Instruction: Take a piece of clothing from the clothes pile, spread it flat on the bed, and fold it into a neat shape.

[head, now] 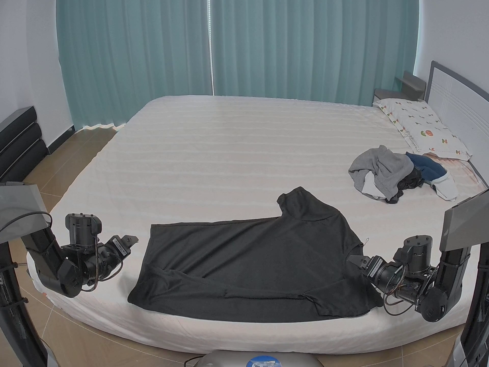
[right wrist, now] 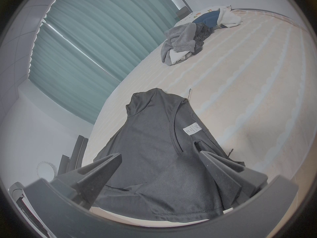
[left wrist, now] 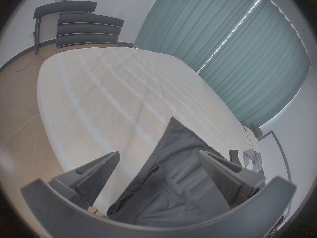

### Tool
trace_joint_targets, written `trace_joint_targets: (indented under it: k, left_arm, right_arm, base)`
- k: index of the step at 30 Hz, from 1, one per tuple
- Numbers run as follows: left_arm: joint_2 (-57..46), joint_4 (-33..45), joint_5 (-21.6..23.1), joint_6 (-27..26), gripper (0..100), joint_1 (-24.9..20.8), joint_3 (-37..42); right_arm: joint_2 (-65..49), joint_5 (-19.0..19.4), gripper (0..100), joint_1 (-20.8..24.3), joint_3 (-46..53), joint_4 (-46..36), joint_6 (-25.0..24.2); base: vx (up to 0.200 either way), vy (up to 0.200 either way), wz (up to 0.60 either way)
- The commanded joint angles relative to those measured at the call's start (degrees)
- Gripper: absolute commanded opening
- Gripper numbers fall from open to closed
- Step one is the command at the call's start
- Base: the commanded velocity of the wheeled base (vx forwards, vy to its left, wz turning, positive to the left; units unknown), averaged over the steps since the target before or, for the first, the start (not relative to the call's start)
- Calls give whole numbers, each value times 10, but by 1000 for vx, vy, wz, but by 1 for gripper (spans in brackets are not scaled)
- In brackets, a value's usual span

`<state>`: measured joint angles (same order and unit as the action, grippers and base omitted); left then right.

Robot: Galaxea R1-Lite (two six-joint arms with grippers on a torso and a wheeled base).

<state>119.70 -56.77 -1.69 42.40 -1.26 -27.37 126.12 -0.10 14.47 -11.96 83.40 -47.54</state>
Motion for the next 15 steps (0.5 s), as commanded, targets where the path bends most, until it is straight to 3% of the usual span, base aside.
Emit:
trace_joint_targets:
  k: [1,4,10,15]
  left_arm:
    - [-2,8,1,-1,100,-2,-32]
    - [-2,18,1,-1,100,-4,-52]
    - [1,134,18,-6,100,-11,-151]
    - [27,195,101,-7,100,-9,-216]
  right_arm:
    - [-1,0,100,0,0,0,0]
    - [-1,0,100,0,0,0,0]
    - [-1,0,100,1,0,0,0]
    - [-1,0,100,0,-1,0,0]
  base:
    - [0,0,0]
    - [0,0,0]
    - [0,0,0]
    - [0,0,0]
